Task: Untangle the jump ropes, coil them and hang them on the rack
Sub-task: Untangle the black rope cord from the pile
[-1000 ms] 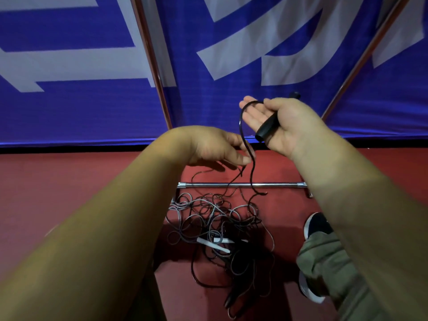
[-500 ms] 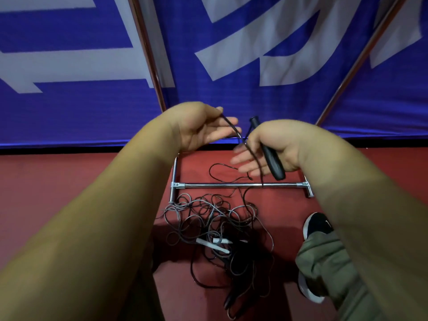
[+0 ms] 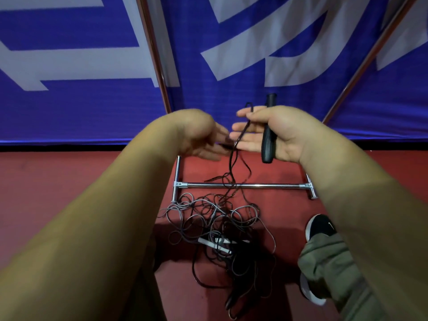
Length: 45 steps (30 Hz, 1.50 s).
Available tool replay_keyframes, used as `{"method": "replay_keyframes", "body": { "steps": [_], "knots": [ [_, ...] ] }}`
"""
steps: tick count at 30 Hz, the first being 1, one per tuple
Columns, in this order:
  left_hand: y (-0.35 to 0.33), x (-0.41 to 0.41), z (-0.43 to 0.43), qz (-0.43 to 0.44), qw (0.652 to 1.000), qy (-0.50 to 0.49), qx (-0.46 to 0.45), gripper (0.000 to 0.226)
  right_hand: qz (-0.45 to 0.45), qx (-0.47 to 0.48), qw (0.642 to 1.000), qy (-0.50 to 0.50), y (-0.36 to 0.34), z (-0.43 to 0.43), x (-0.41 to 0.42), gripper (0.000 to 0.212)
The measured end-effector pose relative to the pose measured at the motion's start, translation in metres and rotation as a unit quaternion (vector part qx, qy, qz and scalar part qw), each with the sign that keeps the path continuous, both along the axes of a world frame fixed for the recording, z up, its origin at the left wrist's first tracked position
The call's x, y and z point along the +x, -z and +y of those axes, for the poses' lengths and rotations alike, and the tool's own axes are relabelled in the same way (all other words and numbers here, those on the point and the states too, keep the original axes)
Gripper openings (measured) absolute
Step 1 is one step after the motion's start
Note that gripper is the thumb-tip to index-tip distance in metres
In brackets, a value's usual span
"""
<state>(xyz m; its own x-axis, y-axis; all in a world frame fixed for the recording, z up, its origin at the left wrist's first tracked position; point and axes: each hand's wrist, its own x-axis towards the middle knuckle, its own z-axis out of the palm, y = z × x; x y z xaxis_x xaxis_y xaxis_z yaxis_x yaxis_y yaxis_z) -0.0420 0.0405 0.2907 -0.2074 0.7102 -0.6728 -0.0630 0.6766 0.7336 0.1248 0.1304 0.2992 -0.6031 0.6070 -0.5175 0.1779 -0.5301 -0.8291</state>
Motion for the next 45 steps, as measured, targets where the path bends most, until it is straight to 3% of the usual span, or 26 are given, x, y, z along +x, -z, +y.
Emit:
{"method": "replay_keyframes", "body": {
  "steps": [3,7,10,13,16,19,22,25,27,31,35,41,45],
  "knots": [
    [0.002,0.009,-0.005,0.090,0.970,0.222,-0.042,0.048,0.058,-0.038,0.994,0.079,-0.003,0.004,0.000,0.020],
    [0.005,0.015,-0.007,0.051,0.957,0.285,-0.020,0.021,0.133,-0.090,0.973,0.166,-0.005,0.009,-0.001,0.017],
    [0.008,0.010,-0.003,0.003,0.975,0.222,0.006,0.021,0.136,-0.095,0.969,0.186,-0.003,0.015,0.003,0.020],
    [0.002,0.007,0.001,-0.027,0.991,0.118,0.050,0.021,0.018,-0.050,0.989,0.136,0.003,0.019,0.007,0.026],
    [-0.005,0.008,0.005,-0.069,0.993,-0.017,0.094,0.018,-0.148,-0.001,0.989,0.007,0.013,0.017,0.009,0.038],
    [-0.007,0.003,0.009,-0.113,0.981,-0.106,0.118,0.025,-0.238,0.027,0.959,-0.149,0.018,0.005,0.008,0.040],
    [-0.003,-0.006,0.012,-0.170,0.951,-0.208,0.156,0.021,-0.223,0.034,0.948,-0.225,0.019,-0.006,0.004,0.032],
    [0.000,-0.015,0.013,-0.218,0.911,-0.299,0.185,0.021,-0.180,0.045,0.964,-0.190,0.019,-0.008,0.001,0.026],
    [0.000,-0.017,0.012,-0.217,0.909,-0.308,0.180,0.031,-0.151,0.043,0.978,-0.139,0.017,-0.008,-0.001,0.022],
    [-0.002,-0.011,0.010,-0.147,0.958,-0.222,0.109,0.040,-0.052,-0.023,0.998,-0.018,0.007,-0.006,-0.004,0.016],
    [0.003,0.005,0.008,-0.075,0.994,-0.082,0.008,0.057,0.053,-0.084,0.992,0.079,-0.003,-0.002,-0.004,0.015],
    [0.009,0.010,0.008,0.003,0.992,0.114,-0.051,0.065,0.163,-0.115,0.962,0.186,-0.001,0.007,-0.003,0.016],
    [0.009,0.005,0.009,-0.005,0.982,0.186,-0.031,0.074,0.186,-0.130,0.944,0.238,0.003,0.014,0.001,0.016]
  ]
}}
